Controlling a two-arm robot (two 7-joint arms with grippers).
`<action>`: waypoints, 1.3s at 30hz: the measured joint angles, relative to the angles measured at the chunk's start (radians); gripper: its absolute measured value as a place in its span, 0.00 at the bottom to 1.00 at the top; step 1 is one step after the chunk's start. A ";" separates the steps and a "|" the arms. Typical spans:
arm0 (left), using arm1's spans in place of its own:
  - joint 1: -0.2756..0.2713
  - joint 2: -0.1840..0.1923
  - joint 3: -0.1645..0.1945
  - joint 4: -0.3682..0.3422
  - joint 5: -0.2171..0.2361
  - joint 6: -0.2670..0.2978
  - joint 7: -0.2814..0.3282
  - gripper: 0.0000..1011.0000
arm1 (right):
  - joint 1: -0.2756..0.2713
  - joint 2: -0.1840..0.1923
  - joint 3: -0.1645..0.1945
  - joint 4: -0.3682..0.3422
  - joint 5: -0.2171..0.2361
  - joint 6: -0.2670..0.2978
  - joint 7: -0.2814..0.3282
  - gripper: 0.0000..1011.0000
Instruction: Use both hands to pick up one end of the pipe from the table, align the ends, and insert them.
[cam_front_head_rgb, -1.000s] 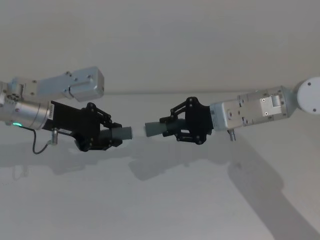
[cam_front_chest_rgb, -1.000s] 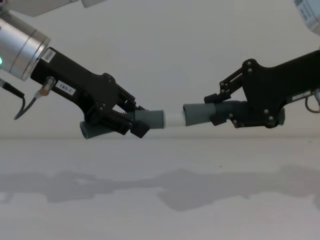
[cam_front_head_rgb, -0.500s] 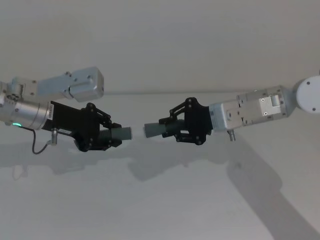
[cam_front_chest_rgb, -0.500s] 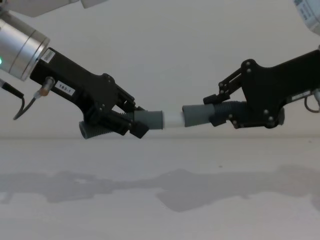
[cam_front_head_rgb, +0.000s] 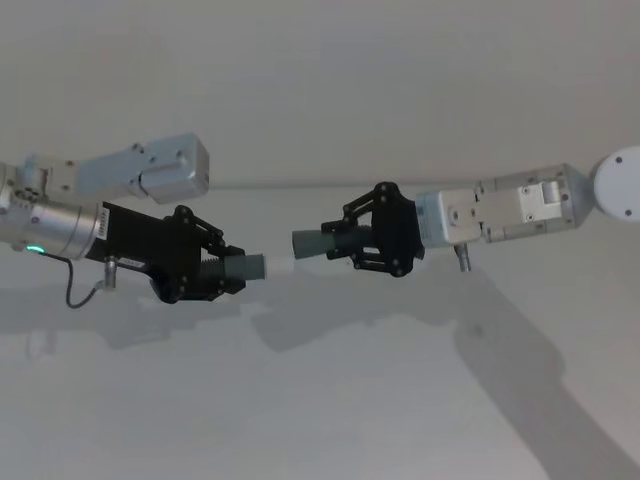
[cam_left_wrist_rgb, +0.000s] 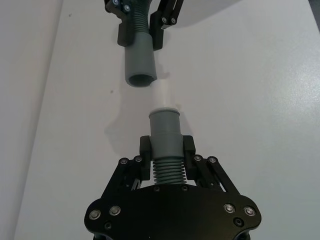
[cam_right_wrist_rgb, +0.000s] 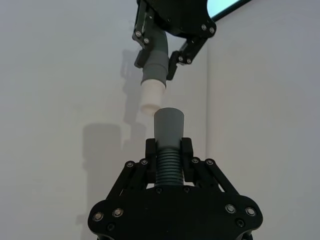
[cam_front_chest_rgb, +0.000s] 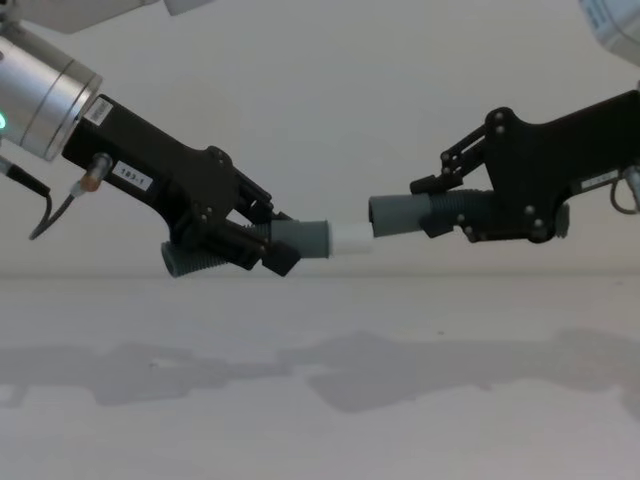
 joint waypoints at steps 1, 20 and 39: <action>0.000 0.000 0.000 0.000 0.000 0.000 0.000 0.33 | 0.000 0.000 0.001 0.001 -0.001 0.003 -0.001 0.26; 0.000 0.001 0.000 0.000 0.001 0.000 0.001 0.33 | 0.007 0.010 -0.002 0.009 -0.013 0.026 0.013 0.26; 0.000 0.002 0.000 0.000 0.001 0.000 0.001 0.33 | 0.010 0.013 -0.020 -0.006 -0.016 0.036 0.026 0.26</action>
